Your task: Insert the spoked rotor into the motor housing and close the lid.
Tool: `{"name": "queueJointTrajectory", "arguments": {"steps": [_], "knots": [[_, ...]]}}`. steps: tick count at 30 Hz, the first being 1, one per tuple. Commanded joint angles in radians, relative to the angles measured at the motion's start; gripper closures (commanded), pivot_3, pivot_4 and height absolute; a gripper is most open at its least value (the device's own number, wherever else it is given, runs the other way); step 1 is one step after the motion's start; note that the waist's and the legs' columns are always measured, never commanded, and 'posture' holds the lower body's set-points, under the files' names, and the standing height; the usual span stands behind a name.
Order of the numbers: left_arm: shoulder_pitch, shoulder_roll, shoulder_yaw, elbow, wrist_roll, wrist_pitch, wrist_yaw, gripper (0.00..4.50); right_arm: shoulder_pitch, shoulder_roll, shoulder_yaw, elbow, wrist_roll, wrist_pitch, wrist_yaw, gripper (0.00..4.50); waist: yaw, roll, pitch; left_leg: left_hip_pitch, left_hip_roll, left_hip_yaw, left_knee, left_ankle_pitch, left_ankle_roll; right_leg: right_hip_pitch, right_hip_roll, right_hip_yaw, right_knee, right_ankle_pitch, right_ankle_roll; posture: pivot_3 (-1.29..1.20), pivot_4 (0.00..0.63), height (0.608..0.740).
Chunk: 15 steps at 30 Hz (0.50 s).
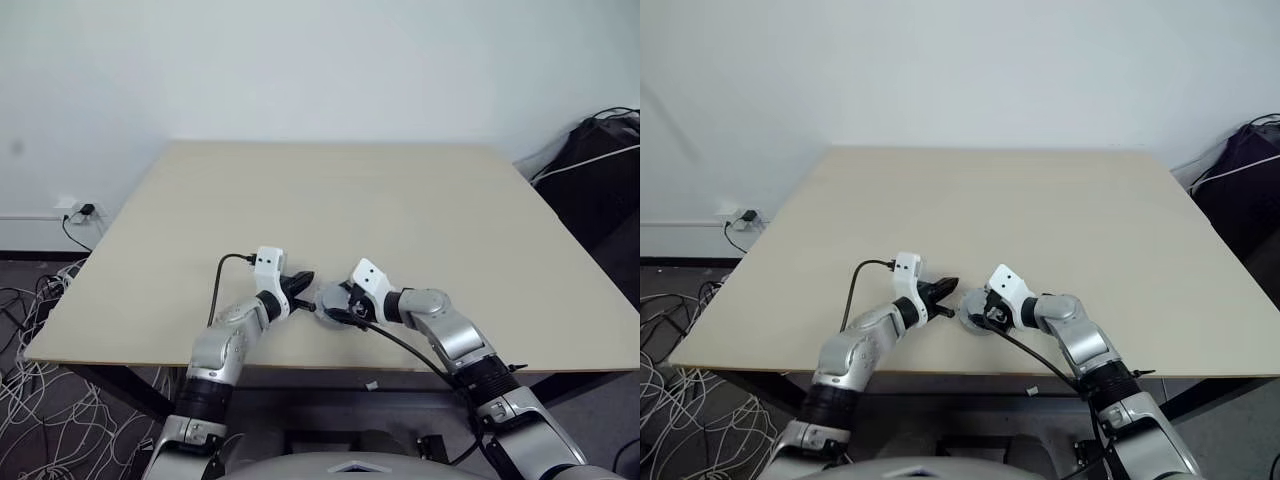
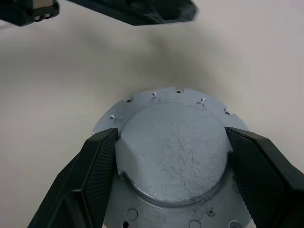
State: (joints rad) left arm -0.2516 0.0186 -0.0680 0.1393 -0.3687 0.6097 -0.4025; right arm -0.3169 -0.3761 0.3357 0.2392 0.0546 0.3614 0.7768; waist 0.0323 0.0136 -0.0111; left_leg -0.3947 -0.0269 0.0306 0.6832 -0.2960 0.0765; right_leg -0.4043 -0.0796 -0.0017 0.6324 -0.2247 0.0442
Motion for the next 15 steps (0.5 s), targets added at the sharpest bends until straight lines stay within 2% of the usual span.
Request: {"name": "queueJointTrajectory", "arguments": {"steps": [1,15], "knots": [[-0.051,-0.005,0.024,0.026,-0.04,0.056,-0.025,4.5,0.019,-0.01,0.008,0.035,-0.035,0.049,-0.019,1.22,-0.003,0.0,0.0,0.0,0.0,0.0,0.0,0.0,0.0,0.0,0.0,0.0,0.0,0.0,0.0,0.0,0.0,0.74],[-0.103,0.048,-0.04,0.118,0.009,0.177,-0.069,4.5,0.02,-0.009,0.007,0.024,-0.036,0.05,-0.028,1.22,-0.004,0.0,0.0,0.0,0.0,-0.001,-0.001,0.0,-0.001,0.0,0.0,0.0,-0.001,0.0,0.0,0.0,0.0,0.74]]}}
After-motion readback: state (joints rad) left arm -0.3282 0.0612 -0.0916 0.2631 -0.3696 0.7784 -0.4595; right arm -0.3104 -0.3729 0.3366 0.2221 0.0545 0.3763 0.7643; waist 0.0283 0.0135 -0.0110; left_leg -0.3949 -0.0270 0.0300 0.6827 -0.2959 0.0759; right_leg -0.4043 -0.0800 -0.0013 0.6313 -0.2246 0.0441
